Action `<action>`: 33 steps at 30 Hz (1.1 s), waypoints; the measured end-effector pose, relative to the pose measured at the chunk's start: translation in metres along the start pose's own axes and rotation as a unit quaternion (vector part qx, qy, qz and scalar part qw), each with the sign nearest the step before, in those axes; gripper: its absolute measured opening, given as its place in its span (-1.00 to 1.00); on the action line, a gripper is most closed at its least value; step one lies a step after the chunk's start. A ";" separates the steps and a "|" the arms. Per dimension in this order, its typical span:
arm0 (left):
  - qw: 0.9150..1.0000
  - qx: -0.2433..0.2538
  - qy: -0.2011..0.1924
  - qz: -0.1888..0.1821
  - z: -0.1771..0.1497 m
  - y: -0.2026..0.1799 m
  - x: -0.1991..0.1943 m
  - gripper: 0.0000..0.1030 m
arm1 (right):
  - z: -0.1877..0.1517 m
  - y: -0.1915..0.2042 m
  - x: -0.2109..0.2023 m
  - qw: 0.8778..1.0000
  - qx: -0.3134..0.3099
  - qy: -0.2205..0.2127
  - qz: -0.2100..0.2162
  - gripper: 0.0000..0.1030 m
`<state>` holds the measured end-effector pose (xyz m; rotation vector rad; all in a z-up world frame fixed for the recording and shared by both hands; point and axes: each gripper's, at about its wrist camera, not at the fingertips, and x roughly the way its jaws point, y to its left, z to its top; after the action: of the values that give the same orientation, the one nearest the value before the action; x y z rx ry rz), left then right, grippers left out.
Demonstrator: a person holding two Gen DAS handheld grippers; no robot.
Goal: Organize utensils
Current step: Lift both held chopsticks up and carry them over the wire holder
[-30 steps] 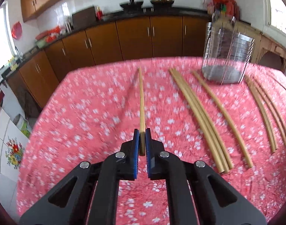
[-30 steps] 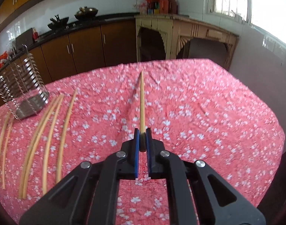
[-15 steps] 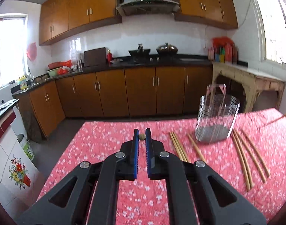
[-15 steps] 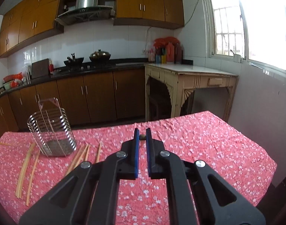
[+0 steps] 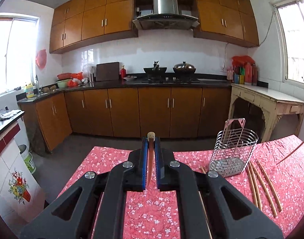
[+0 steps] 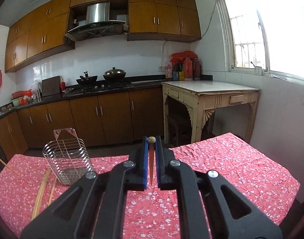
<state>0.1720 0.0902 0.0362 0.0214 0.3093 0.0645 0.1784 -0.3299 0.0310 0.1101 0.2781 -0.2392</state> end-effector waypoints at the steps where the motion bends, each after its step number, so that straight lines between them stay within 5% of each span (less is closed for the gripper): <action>1: 1.000 0.001 -0.003 -0.001 0.001 -0.001 -0.001 -0.87 | 0.003 0.001 -0.002 1.000 0.002 -0.002 0.004 -0.85; 12: 0.999 -0.012 -0.033 -0.027 0.038 -0.011 -0.011 -0.87 | 0.060 0.015 -0.029 0.996 0.025 -0.050 0.067 -0.85; 21: 0.990 -0.036 -0.103 -0.090 0.107 -0.057 -0.020 -0.87 | 0.113 0.067 -0.027 0.984 0.028 -0.079 0.154 -0.85; 27: 0.982 -0.064 -0.141 -0.105 0.134 -0.085 -0.008 -0.87 | 0.117 0.102 -0.004 0.983 0.009 -0.057 0.176 -0.85; 33: 0.980 -0.099 -0.120 -0.121 0.131 -0.100 0.028 -0.87 | 0.103 0.115 0.022 0.983 -0.006 -0.019 0.181 -0.85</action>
<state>0.2449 -0.0090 0.1489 -0.2056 0.0612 -0.1476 0.2544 -0.2385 0.1320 0.1412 0.2179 0.1208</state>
